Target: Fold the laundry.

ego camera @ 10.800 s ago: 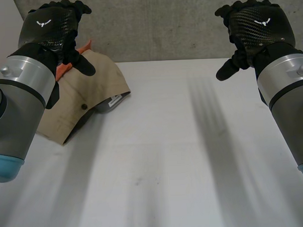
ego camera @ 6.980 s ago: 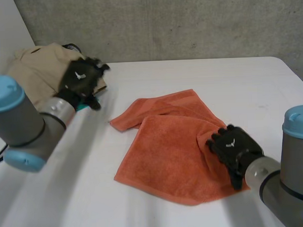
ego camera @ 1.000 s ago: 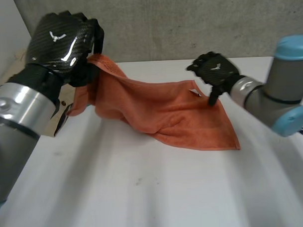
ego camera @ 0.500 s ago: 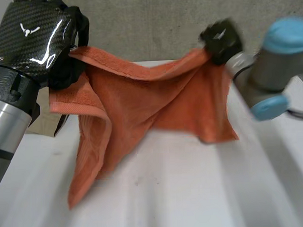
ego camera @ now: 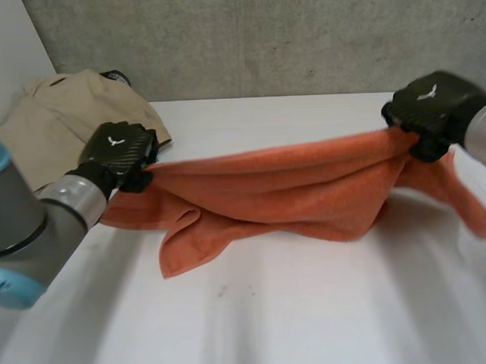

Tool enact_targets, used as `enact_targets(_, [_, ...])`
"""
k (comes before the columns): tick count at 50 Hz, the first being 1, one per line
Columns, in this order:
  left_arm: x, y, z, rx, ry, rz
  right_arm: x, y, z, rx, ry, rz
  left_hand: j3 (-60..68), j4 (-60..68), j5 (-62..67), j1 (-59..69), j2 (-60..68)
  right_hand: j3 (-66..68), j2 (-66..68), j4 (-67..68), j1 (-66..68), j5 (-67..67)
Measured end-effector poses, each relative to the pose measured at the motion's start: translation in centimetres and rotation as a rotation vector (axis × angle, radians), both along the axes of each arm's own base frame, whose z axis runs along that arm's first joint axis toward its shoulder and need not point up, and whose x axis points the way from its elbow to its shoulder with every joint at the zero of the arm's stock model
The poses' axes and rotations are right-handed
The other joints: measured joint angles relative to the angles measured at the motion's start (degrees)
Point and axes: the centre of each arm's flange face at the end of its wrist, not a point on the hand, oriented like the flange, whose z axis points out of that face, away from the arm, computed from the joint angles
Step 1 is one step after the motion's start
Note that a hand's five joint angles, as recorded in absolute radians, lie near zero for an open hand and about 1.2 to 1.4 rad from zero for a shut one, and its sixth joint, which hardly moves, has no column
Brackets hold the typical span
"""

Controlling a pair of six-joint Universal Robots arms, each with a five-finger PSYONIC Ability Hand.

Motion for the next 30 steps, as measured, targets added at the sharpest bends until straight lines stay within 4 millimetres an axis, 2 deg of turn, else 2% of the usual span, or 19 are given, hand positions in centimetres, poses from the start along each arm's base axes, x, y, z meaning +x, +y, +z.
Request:
enact_targets(4, [-0.9, -2.7, -0.1, -0.036, 0.001, -0.003, 0.5, -2.6, -2.2, -0.020, 0.024, -0.043, 0.03, 0.00, 0.00, 0.00, 0.03, 0.00, 0.00, 0.00, 0.00, 0.00])
enact_targets(8, [-2.1, -6.2, 2.6, -0.172, 0.026, 0.013, 1.2, -6.3, -2.6, -0.166, 0.006, -0.123, 0.05, 0.02, 0.00, 0.00, 0.05, 0.00, 0.00, 0.01, 0.00, 0.00])
enact_targets(11, [-2.7, -8.4, 6.6, -0.332, 0.073, 0.048, 1.8, -9.0, -1.0, -0.350, -0.063, -0.185, 0.08, 0.02, 0.00, 0.00, 0.06, 0.00, 0.00, 0.01, 0.00, 0.00])
enact_targets(13, [-2.8, -9.2, 9.2, -0.437, 0.112, 0.075, 2.1, -10.2, 0.9, -0.483, -0.133, -0.215, 0.09, 0.02, 0.00, 0.00, 0.06, 0.00, 0.00, 0.02, 0.00, 0.00])
enact_targets(14, [-2.8, -9.7, 11.4, -0.519, 0.147, 0.098, 2.2, -10.9, 2.3, -0.574, -0.185, -0.232, 0.10, 0.03, 0.00, 0.00, 0.06, 0.00, 0.00, 0.02, 0.00, 0.00])
enact_targets(17, [-2.6, -10.0, 15.5, -0.686, 0.228, 0.145, 2.2, -11.5, 6.1, -0.789, -0.316, -0.259, 0.10, 0.03, 0.00, 0.00, 0.06, 0.00, 0.00, 0.03, 0.00, 0.46])
enact_targets(20, [-2.5, -9.4, 18.2, -0.789, 0.287, 0.167, 2.3, -11.1, 8.1, -0.894, -0.386, -0.261, 0.10, 0.03, 0.00, 0.00, 0.06, 0.00, 0.00, 0.03, 0.00, 1.39])
enact_targets(22, [-2.5, -8.7, 19.1, -0.815, 0.311, 0.171, 2.5, -10.5, 8.7, -0.927, -0.415, -0.252, 0.10, 0.03, 0.00, 0.00, 0.07, 0.00, 0.00, 0.03, 0.00, 1.95])
enact_targets(25, [-2.6, -7.9, 18.5, -0.792, 0.311, 0.164, 2.9, -9.9, 8.1, -0.905, -0.416, -0.236, 0.10, 0.03, 0.48, 0.00, 0.07, 0.00, 0.09, 0.03, 0.00, 2.34])
enact_targets(27, [-2.7, -7.3, 17.1, -0.741, 0.293, 0.155, 3.3, -9.4, 6.5, -0.846, -0.395, -0.219, 0.10, 0.03, 1.07, 0.00, 0.07, 0.00, 0.27, 0.03, 0.00, 2.38])
enact_targets(30, [-2.7, -6.2, 13.4, -0.623, 0.243, 0.139, 3.5, -8.7, 3.0, -0.713, -0.337, -0.205, 0.10, 0.03, 1.09, 0.00, 0.07, 0.00, 0.28, 0.03, 0.00, 2.38])
